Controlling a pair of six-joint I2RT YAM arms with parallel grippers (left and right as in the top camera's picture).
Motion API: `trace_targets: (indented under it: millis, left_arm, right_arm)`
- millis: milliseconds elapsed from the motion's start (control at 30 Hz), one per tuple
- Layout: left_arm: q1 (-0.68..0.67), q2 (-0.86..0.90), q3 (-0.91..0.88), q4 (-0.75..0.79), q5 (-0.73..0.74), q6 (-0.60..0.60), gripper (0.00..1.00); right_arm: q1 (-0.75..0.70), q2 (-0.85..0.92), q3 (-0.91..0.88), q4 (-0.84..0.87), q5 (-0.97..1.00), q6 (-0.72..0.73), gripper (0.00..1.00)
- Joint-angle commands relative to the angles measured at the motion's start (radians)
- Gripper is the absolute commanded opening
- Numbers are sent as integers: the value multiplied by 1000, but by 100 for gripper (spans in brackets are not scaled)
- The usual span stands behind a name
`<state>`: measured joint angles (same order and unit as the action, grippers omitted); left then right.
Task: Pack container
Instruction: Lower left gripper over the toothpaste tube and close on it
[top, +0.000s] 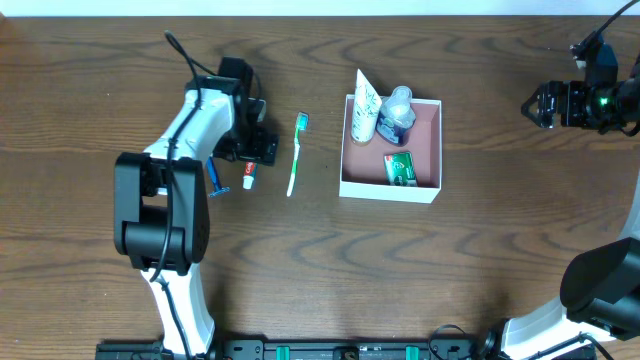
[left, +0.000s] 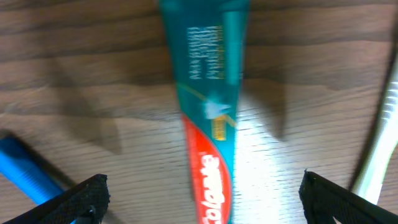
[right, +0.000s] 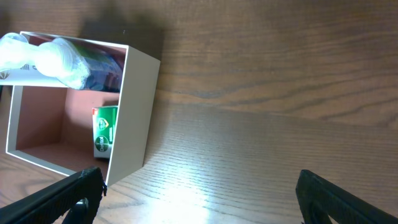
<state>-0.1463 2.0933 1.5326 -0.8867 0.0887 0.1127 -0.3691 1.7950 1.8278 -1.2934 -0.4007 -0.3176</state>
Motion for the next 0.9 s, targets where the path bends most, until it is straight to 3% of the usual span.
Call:
trace_targets:
  millis: [0, 867]
  left_arm:
    - [-8, 11, -8, 8, -30, -7, 98]
    - [-6, 13, -44, 28, -29, -20, 98]
  right_arm:
    - [8, -1, 1, -1, -15, 11, 99]
    - [8, -1, 1, -1, -15, 11, 99]
